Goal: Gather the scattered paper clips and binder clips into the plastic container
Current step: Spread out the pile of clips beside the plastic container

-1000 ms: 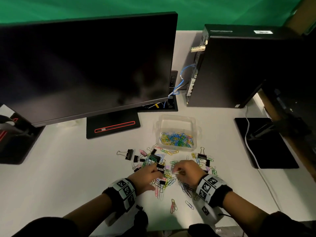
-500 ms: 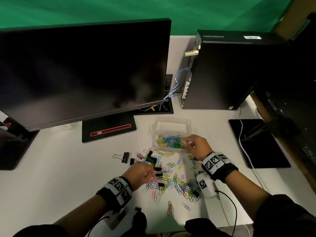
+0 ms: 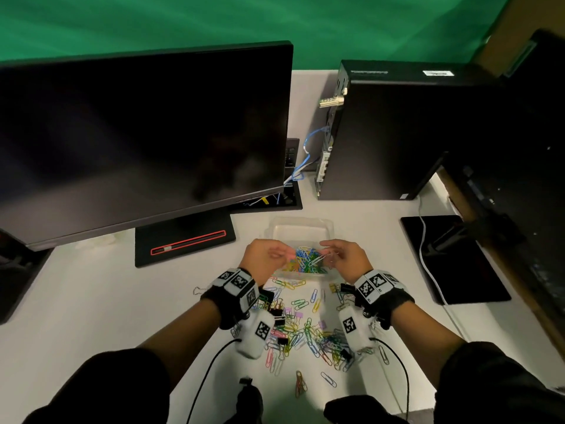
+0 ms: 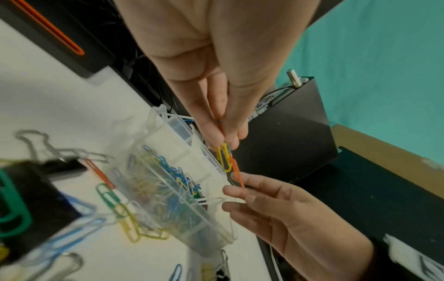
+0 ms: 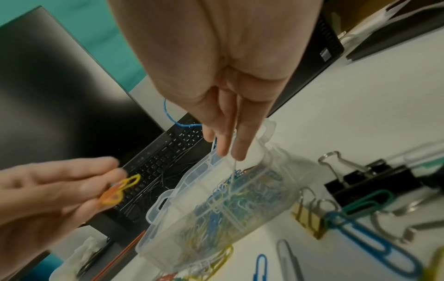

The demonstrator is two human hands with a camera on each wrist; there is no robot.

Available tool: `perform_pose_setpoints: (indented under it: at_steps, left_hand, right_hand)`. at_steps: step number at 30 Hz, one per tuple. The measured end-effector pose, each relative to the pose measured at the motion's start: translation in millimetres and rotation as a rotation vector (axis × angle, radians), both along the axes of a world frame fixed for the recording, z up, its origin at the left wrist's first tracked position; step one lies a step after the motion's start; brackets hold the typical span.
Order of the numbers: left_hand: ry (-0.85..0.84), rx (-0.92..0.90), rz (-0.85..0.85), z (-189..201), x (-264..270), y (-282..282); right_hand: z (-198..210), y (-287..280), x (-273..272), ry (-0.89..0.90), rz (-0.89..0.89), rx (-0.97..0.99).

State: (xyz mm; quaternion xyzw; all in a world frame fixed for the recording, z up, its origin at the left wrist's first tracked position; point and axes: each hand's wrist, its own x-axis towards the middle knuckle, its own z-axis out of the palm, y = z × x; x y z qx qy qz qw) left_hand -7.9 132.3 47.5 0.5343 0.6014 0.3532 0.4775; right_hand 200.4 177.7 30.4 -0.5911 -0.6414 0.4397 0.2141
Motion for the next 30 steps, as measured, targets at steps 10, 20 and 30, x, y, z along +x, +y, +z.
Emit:
perform_pose_setpoints:
  at_steps: [10, 20, 30]
  left_hand:
    - [0.188, 0.006, -0.035, -23.9, 4.4, 14.6]
    - [0.541, -0.084, -0.323, -28.1, -40.6, -36.7]
    - [0.636, -0.092, -0.41, -49.4, -36.1, -59.3]
  right_hand:
    - [-5.9, -33.5, 4.8, -0.104, 0.234, 0.022]
    - [-19.8, -68.4, -43.3, -0.225, 0.514, -0.036]
    - [-29.2, -78.8, -66.1, -0.411, 0.625, -0.03]
